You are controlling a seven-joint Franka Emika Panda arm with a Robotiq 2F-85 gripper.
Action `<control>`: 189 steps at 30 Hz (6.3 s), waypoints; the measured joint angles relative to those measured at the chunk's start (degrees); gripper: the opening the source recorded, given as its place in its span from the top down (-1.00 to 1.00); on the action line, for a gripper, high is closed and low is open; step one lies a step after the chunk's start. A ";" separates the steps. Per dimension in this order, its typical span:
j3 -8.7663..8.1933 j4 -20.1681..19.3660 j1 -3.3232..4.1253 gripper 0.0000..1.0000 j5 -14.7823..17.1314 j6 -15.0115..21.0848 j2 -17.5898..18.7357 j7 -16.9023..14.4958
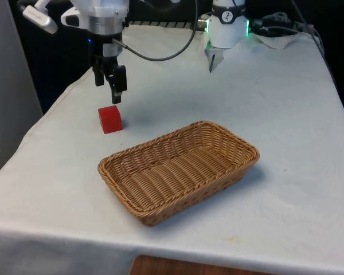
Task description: Pick up the cube and place it into the basket.
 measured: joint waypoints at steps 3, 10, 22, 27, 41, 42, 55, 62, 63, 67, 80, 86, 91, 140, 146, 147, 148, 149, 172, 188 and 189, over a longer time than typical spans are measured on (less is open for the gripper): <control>0.00 0.29 0.00 -1.00 0.00 0.46 0.92 1.60; 0.11 0.29 0.00 -1.00 0.00 1.72 2.01 3.95; 0.11 0.29 0.00 -1.00 0.00 4.30 4.30 8.77; 0.11 0.29 -0.11 -1.00 0.00 5.33 4.98 10.31; 0.23 0.34 -0.06 -1.00 1.15 7.68 7.05 13.64; 0.34 0.34 -0.06 -1.00 1.15 7.79 7.10 13.98; 0.74 0.34 0.17 -1.00 1.26 8.94 7.96 17.99; 0.86 0.34 0.17 -1.00 2.64 9.85 8.48 18.85; 0.86 0.34 0.17 -1.00 2.92 9.97 8.54 18.91; 0.92 0.34 0.17 -1.00 3.95 10.26 8.59 18.91; 1.32 -0.11 0.17 -1.00 8.14 12.26 9.63 18.85; 1.38 -0.97 0.17 -1.00 8.54 13.58 9.74 18.85; 1.38 -1.15 0.11 -1.00 8.71 14.27 9.74 18.85; 1.32 -2.46 0.34 0.99 8.71 14.61 9.28 18.22; 1.15 -2.23 0.34 0.99 8.71 14.55 9.11 18.22; 1.09 -2.23 0.40 0.99 8.65 14.50 8.88 18.16; 0.97 -2.23 0.40 0.99 8.59 14.44 8.65 18.16; 0.86 -2.23 0.46 0.99 8.42 14.32 8.37 18.16; -1.49 -2.69 1.78 0.99 3.84 10.49 1.20 18.62; -2.35 -2.06 1.89 0.99 0.63 7.10 -3.72 18.74; -2.35 -2.01 1.95 0.99 0.52 6.88 -3.95 18.74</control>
